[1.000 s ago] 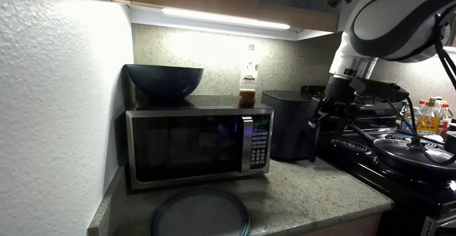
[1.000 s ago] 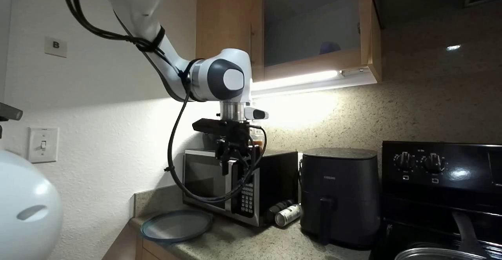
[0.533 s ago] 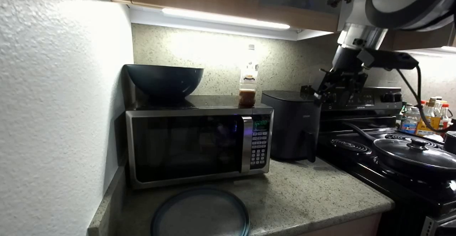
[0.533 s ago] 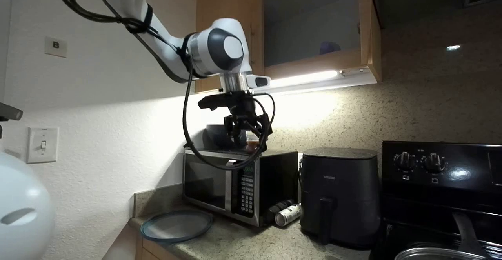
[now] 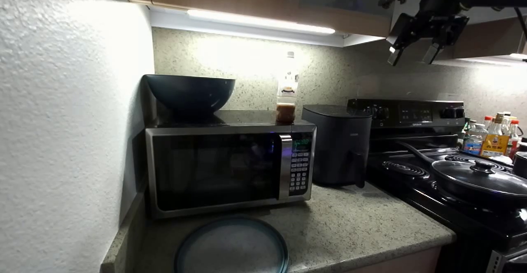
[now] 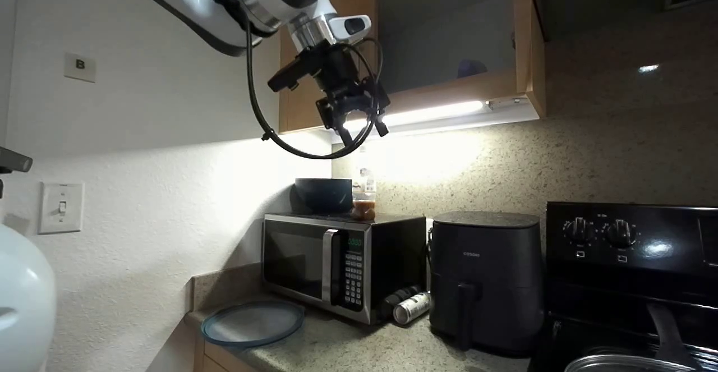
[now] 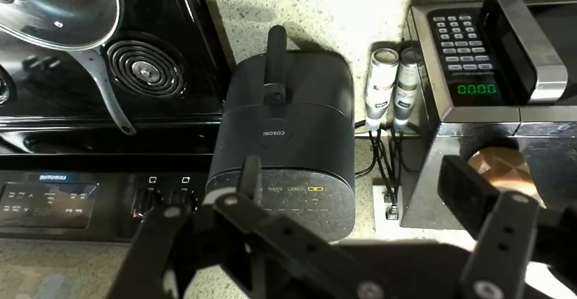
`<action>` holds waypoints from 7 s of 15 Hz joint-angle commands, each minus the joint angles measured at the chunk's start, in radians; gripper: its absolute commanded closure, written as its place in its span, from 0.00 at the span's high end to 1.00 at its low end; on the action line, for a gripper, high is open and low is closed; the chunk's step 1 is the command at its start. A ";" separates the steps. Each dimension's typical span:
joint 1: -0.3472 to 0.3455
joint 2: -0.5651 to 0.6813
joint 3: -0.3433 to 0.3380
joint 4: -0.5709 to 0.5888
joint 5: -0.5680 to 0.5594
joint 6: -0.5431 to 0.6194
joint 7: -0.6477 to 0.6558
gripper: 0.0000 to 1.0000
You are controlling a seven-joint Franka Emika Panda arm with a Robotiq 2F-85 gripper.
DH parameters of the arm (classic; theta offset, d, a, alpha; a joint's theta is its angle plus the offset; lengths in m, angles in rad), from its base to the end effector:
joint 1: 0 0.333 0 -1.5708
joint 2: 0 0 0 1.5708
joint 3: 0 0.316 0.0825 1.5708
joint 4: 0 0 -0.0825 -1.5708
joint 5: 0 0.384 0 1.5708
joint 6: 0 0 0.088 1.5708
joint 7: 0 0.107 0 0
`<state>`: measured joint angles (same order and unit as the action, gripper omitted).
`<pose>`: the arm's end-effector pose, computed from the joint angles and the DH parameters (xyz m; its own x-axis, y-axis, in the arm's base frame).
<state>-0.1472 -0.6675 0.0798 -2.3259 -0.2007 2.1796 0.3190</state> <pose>0.3883 -0.0256 0.6320 0.8112 -0.2423 0.5321 -0.3354 -0.9383 0.0840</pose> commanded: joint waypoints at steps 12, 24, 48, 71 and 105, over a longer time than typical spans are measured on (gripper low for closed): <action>-0.108 0.122 0.003 0.235 -0.129 0.158 0.007 1.00; -0.097 0.282 -0.021 0.490 -0.194 0.144 0.005 1.00; -0.061 0.531 -0.109 0.862 -0.124 0.219 0.002 1.00; -0.048 0.788 -0.141 1.126 -0.003 0.200 -0.036 1.00; -0.114 0.932 -0.089 1.278 0.247 0.227 -0.195 0.34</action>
<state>-0.2315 0.2619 -0.0309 -1.0618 -0.0272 2.4091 0.1857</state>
